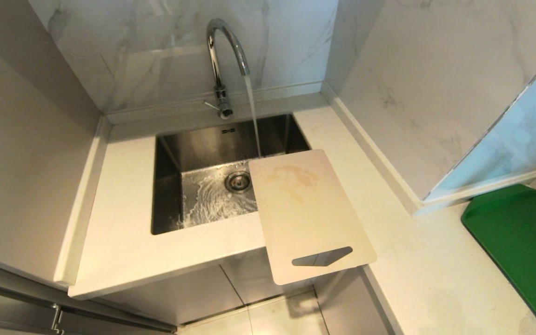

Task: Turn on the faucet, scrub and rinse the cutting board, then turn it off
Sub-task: Pick up the cutting board

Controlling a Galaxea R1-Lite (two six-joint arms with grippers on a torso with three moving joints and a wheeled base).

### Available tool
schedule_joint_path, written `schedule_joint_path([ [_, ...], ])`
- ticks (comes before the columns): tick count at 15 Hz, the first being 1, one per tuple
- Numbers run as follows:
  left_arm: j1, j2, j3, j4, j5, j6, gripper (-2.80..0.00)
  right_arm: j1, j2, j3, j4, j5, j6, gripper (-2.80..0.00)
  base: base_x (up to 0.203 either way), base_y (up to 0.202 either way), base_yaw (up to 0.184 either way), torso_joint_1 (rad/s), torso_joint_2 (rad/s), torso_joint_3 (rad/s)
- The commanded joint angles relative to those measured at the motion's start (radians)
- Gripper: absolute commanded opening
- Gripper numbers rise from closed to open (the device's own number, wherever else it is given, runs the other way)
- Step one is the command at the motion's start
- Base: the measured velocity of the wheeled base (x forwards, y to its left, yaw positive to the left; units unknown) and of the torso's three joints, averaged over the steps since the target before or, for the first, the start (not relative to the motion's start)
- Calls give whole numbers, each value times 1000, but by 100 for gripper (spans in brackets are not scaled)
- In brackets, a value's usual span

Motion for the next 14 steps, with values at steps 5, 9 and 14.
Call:
schedule_joint_path([
  [5, 0, -3, 2, 0, 0, 0, -280, 1, 406, -272, 256, 39, 65, -280, 0, 0, 0, 0, 0, 0],
  [9, 0, -2, 2, 0, 0, 0, -280, 3, 666, -321, 265, 214, 73, -280, 0, 0, 0, 0, 0, 0],
  [14, 0, -3, 2, 0, 0, -1, -280, 28, 895, -398, 301, 269, 227, -280, 0, 0, 0, 0, 0, 0],
])
